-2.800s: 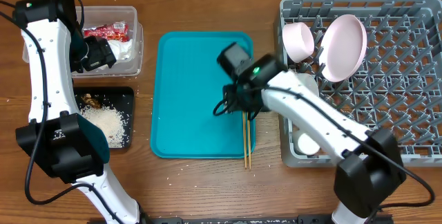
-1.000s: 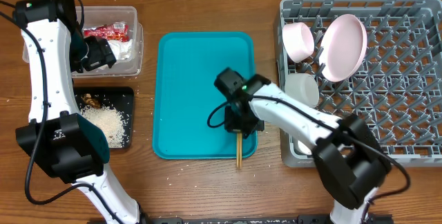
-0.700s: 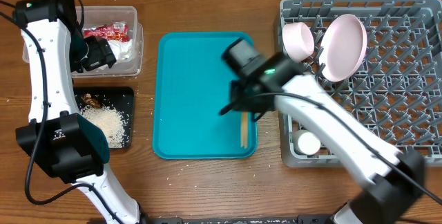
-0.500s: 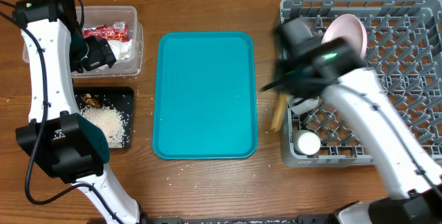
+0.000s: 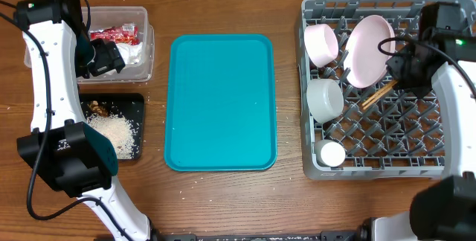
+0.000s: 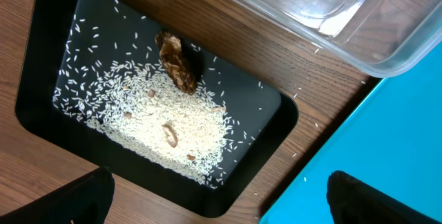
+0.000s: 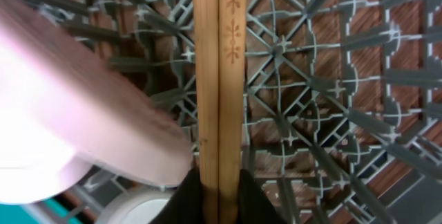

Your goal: Sort waste into correct bins and load items into the dishwasher

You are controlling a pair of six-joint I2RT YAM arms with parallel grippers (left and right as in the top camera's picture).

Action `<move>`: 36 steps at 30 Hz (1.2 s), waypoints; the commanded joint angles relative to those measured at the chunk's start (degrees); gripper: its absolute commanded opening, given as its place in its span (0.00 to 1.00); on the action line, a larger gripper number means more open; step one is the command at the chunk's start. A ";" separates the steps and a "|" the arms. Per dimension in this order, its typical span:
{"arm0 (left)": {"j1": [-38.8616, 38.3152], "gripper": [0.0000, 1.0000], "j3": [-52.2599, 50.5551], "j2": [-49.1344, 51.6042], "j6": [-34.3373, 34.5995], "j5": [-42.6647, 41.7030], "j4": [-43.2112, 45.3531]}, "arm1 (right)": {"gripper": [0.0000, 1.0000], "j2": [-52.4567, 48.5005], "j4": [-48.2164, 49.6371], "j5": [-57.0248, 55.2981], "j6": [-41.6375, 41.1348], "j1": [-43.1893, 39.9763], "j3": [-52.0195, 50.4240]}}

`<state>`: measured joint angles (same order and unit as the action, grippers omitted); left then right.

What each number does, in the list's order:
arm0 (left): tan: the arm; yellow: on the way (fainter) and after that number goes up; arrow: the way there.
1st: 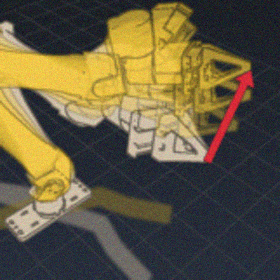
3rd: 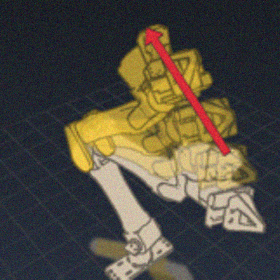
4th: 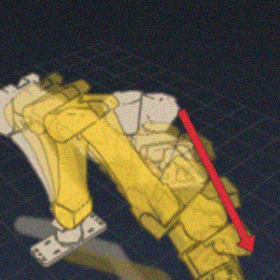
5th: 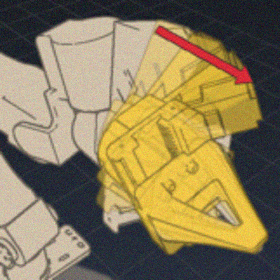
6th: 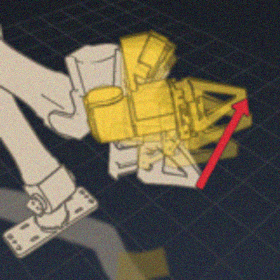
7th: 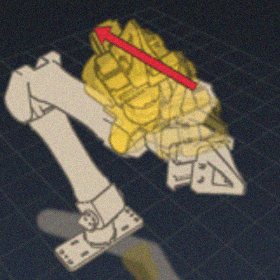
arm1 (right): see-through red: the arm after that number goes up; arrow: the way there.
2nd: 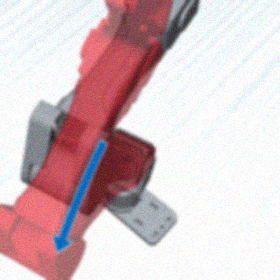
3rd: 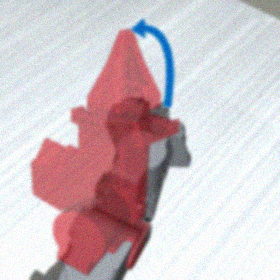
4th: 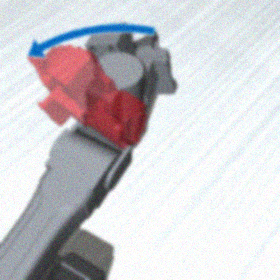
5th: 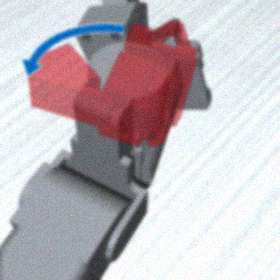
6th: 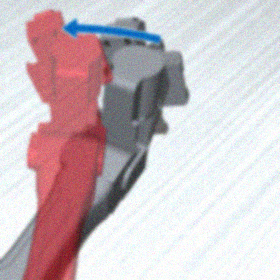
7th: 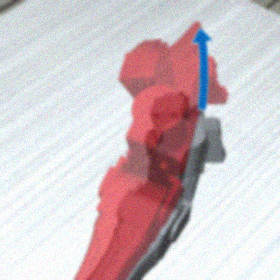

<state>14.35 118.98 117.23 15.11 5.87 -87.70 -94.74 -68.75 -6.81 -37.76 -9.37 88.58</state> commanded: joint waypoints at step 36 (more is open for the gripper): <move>-0.13 1.00 0.37 -0.98 0.79 0.50 -0.07 | 1.00 39.52 -14.84 1.79 18.82 2.27 18.32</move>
<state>14.35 118.98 117.23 15.09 5.87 -87.70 -60.29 -86.96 -4.01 -24.99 -7.09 106.30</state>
